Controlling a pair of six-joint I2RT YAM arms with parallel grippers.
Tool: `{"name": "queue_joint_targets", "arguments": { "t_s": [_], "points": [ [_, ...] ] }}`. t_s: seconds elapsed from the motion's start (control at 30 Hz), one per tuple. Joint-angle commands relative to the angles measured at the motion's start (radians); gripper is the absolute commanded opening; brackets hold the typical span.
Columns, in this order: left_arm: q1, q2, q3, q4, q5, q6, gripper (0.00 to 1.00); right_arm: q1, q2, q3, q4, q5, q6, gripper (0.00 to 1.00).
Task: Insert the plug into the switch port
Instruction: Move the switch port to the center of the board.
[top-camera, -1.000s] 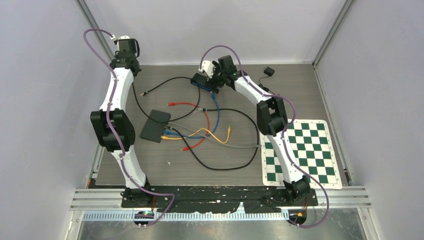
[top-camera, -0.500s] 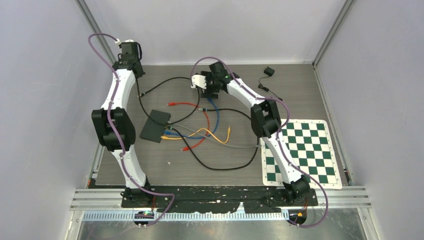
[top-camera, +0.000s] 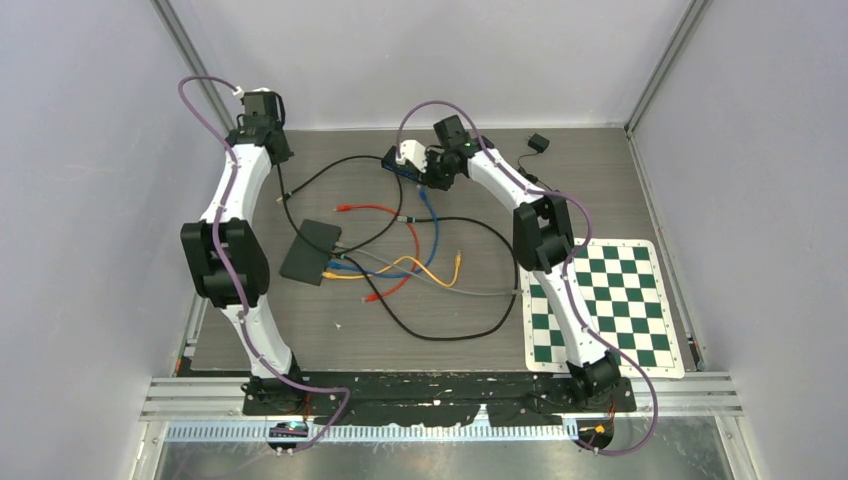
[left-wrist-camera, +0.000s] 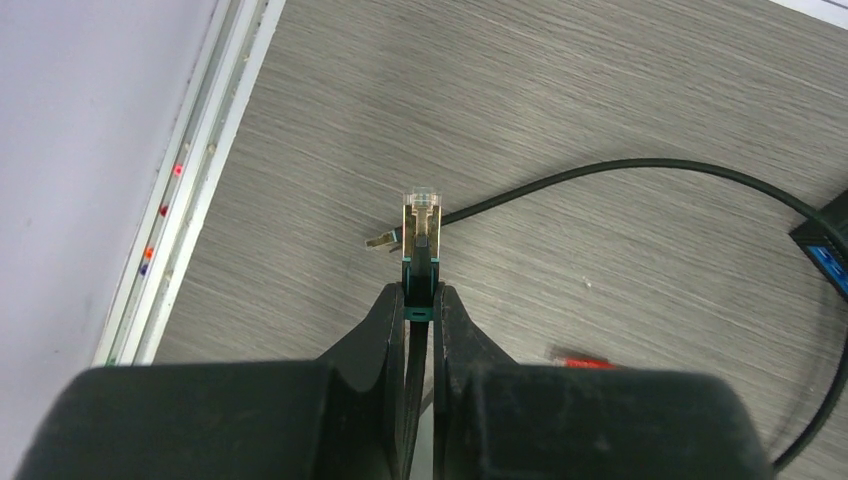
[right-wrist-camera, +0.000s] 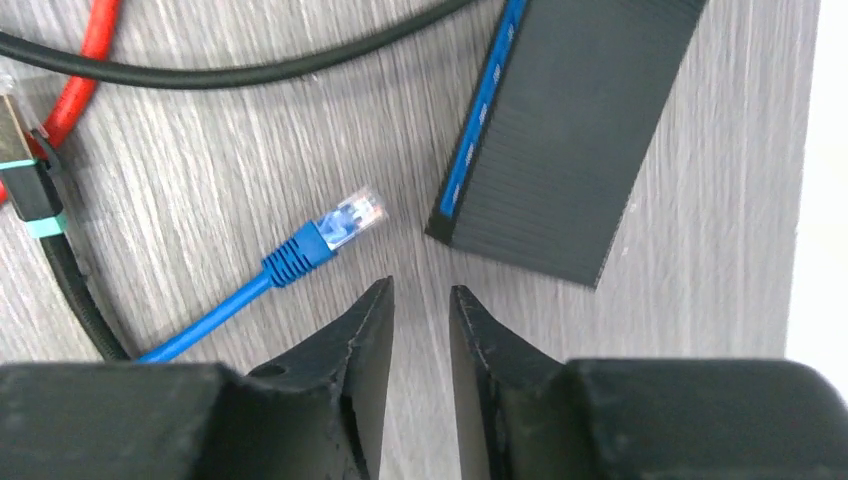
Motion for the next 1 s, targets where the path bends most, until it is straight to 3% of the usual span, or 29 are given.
{"name": "queue_joint_targets", "arguments": {
  "t_s": [0.0,0.23,0.33,0.37,0.43,0.47,0.57,0.63,0.7,0.77,0.97],
  "points": [
    [0.003,-0.118,-0.042,0.043,0.016,-0.019,0.00,-0.010,-0.091,-0.034,-0.004,0.050,0.227,0.28],
    [0.003,-0.153,-0.097,0.053,0.065,-0.049,0.00,-0.012,-0.138,-0.041,-0.006,0.198,0.424,0.21],
    [0.003,-0.153,-0.106,0.059,0.101,-0.061,0.00,-0.020,-0.175,-0.045,0.109,0.243,0.630,0.35],
    [0.003,-0.150,-0.106,0.057,0.120,-0.063,0.00,-0.023,-0.177,-0.040,0.137,0.260,0.685,0.46],
    [0.002,-0.141,-0.102,0.049,0.159,-0.078,0.00,-0.045,-0.164,-0.001,0.185,0.264,0.910,0.58],
    [0.003,-0.139,-0.104,0.047,0.178,-0.084,0.00,-0.066,-0.146,0.029,0.205,0.255,1.063,0.60],
    [0.002,-0.143,-0.117,0.052,0.215,-0.095,0.00,-0.103,-0.124,0.012,0.269,0.230,1.292,0.69],
    [0.003,-0.150,-0.131,0.057,0.227,-0.096,0.00,-0.122,-0.118,-0.056,0.376,0.150,1.402,0.68],
    [0.003,-0.158,-0.136,0.055,0.231,-0.085,0.00,-0.135,-0.105,-0.106,0.540,0.050,1.539,0.58],
    [0.002,-0.168,-0.142,0.048,0.230,-0.081,0.00,-0.140,-0.037,-0.059,0.623,0.004,1.590,0.54],
    [0.002,-0.209,-0.221,0.111,0.268,-0.099,0.00,-0.143,0.132,0.121,0.711,-0.030,1.634,0.70]
  ]
}}
